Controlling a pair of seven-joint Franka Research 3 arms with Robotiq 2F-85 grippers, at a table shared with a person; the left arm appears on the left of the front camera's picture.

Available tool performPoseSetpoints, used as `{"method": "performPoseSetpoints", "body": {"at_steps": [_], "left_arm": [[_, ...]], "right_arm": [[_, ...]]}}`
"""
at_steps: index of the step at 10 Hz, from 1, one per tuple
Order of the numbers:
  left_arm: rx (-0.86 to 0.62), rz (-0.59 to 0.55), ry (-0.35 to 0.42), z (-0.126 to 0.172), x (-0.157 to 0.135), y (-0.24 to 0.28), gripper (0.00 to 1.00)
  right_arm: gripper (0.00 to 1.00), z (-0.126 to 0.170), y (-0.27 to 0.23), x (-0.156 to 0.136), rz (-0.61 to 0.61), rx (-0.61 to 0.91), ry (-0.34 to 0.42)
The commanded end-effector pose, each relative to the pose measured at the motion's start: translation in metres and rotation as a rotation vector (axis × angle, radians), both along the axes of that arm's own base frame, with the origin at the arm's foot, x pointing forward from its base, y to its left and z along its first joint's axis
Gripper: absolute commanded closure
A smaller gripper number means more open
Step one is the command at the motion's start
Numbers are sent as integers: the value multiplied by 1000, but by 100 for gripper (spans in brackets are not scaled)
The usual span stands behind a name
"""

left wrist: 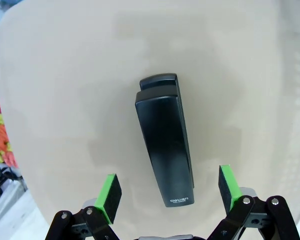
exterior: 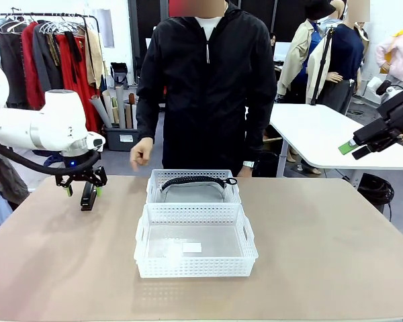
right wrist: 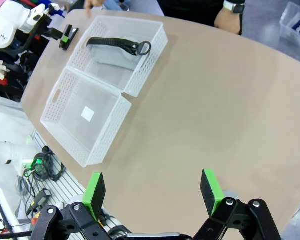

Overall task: Distribute items into two baskets.
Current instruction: Pick up the Stapler that the person points to.

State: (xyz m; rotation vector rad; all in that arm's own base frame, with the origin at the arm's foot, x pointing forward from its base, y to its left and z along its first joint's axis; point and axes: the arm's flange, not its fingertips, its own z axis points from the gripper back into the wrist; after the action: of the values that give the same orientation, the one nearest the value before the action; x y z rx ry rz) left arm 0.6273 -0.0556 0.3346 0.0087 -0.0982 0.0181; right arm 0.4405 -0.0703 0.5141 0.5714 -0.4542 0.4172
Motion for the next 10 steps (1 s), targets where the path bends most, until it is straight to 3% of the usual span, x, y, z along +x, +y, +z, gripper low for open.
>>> {"method": "performPoseSetpoints", "body": {"at_steps": [1,3,10], "left_arm": [[26,48,-11,-6,-5,-1,0],[6,47,-4,-8,-7,0,0],[-29,31,7,-19,-1,-4,28]], "right_arm": [[0,1,0,0,0,3,-2],[0,1,0,0,0,3,-2],[0,1,0,0,0,3,-2]]}}
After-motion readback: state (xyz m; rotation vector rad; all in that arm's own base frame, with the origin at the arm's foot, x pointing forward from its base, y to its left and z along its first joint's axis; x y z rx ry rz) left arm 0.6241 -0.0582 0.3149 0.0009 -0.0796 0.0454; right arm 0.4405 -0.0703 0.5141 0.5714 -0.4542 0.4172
